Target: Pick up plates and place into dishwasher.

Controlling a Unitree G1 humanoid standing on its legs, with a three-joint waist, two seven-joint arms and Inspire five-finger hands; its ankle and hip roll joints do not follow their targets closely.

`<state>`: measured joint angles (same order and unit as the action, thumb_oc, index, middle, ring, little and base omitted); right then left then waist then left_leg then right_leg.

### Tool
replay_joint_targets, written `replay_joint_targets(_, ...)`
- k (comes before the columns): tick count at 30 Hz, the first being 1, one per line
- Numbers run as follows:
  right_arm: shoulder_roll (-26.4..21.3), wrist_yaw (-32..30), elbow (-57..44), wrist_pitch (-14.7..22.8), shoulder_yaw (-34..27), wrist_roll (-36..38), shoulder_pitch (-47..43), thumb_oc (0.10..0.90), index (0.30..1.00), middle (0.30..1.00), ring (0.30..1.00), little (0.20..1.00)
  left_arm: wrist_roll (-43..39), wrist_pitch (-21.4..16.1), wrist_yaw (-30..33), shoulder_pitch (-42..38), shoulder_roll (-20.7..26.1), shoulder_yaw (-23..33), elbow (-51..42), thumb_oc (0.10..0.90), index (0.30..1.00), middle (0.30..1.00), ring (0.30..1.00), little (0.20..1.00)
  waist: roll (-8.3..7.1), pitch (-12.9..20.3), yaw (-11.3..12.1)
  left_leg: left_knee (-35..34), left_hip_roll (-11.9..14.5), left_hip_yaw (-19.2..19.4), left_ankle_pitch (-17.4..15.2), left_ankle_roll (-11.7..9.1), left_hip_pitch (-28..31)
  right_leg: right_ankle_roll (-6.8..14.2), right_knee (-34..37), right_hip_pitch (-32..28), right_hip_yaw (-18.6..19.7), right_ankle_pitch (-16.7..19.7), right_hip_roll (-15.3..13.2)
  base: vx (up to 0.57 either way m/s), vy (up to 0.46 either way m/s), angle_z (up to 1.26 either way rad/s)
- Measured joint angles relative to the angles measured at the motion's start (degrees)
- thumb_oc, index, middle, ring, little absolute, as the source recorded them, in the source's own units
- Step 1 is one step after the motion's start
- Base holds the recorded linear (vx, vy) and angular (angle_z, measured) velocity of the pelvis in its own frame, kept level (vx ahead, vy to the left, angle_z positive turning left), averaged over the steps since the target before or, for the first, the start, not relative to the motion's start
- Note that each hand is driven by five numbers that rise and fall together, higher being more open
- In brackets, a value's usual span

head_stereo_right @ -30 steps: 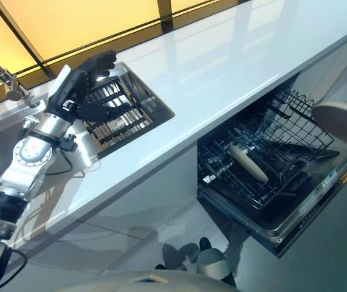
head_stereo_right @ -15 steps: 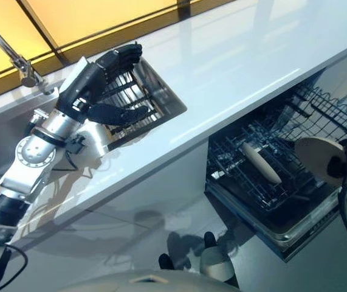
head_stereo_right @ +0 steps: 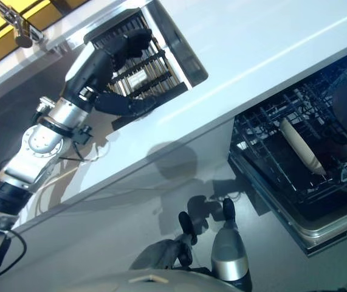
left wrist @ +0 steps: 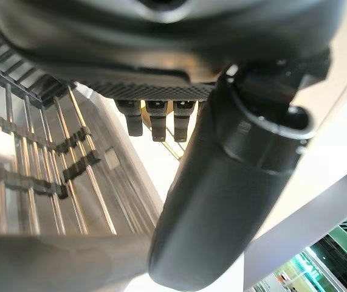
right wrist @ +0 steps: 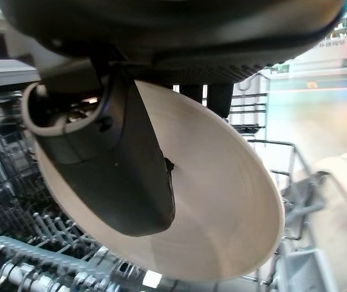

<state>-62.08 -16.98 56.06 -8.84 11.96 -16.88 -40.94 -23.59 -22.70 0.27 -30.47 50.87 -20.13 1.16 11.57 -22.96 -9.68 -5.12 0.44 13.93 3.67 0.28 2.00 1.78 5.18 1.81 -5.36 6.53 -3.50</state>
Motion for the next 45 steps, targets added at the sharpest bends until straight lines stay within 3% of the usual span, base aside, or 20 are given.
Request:
replay_joint_targets(11, 0.4, 2.3, 2.4, -1.1, 0.1, 0.1, -2.9, 0.100, 0.300, 0.300, 0.300, 0.200, 0.0, -0.4, 1.1, -1.1, 0.0, -0.2, 0.0, 0.800, 0.900, 0.900, 0.900, 0.900, 0.04, -1.8, -0.1, 0.0, 0.2, 0.0, 0.0, 0.0, 0.1, 0.0, 0.0, -0.2, -0.2, 0.0, 0.0, -0.01, 0.001, 0.00)
replay_joint_targets(21, 0.4, 5.6, 3.9, 1.0, -0.8, 4.9, -2.3, 0.100, 0.300, 0.300, 0.300, 0.200, 0.0, -0.4, 1.8, -1.6, 0.0, -0.2, -1.0, 0.800, 0.900, 0.900, 0.900, 0.900, -0.47, -1.8, -0.1, -0.1, 0.2, -0.4, 0.2, 0.0, 1.9, 0.0, 0.0, -2.3, -1.0, 0.0, 0.0, 0.00, 0.002, 0.02)
replay_joint_targets(25, 1.8, 11.5, 3.0, 1.5, -2.2, 10.6, -1.2, 0.100, 0.300, 0.300, 0.300, 0.200, 0.0, -0.2, 1.7, -1.7, -0.2, -0.2, -1.1, 0.800, 0.900, 0.900, 0.900, 0.900, -2.86, -1.6, -0.8, -0.1, 0.5, -0.3, 0.3, -0.2, 2.9, 0.0, 0.0, -3.2, -1.0, 0.0, 0.2, 0.01, -0.003, 0.00)
replay_joint_targets(29, 3.2, 15.1, 0.3, 1.8, -2.5, 11.4, 2.1, 0.100, 0.300, 0.300, 0.300, 0.200, 0.0, 0.0, 1.5, -2.0, -0.3, -0.2, -1.1, 0.800, 0.900, 0.900, 0.900, 0.900, -5.05, -0.9, -1.2, 0.0, 0.5, -0.2, 0.3, -0.2, 3.7, 0.0, 0.0, -4.0, -1.0, 0.0, 0.2, 0.01, -0.003, 0.00)
replay_joint_targets(38, 7.5, 16.3, -0.2, 0.0, -2.6, 6.7, 5.8, 0.100, 0.300, 0.300, 0.300, 0.200, 0.1, 0.2, 1.2, -2.2, -1.6, -0.2, -1.1, 0.800, 0.900, 0.900, 0.900, 0.900, -8.75, 1.4, -1.2, -0.2, 0.8, 0.0, 0.1, -0.4, 6.2, -0.3, 0.0, -6.5, -0.3, -0.2, 0.4, 0.03, 0.000, -0.01)
replay_joint_targets(44, 10.8, 16.3, -0.6, -0.2, -2.5, 4.3, 9.4, 0.100, 0.300, 0.300, 0.300, 0.200, 0.5, 0.2, 0.3, -2.1, -3.0, -0.2, -1.0, 0.800, 0.900, 0.900, 0.900, 0.900, -10.92, 5.0, -0.7, -0.3, 1.5, 0.0, -0.1, -1.0, 7.6, -0.6, 0.0, -7.8, 0.1, -0.4, 1.1, 0.04, 0.018, -0.03)
replay_joint_targets(45, 10.9, 16.3, -0.8, -0.2, -2.5, 4.3, 9.7, 0.800, 0.900, 0.900, 0.900, 0.900, 0.6, 0.2, 0.3, -2.1, -3.0, -0.2, -1.0, 0.800, 0.900, 0.900, 0.900, 0.900, -10.98, 5.4, -0.7, -0.3, 1.5, 0.0, -0.1, -1.0, 7.7, -0.7, 0.0, -7.8, 0.1, -0.4, 1.1, 0.04, 0.034, -0.03)
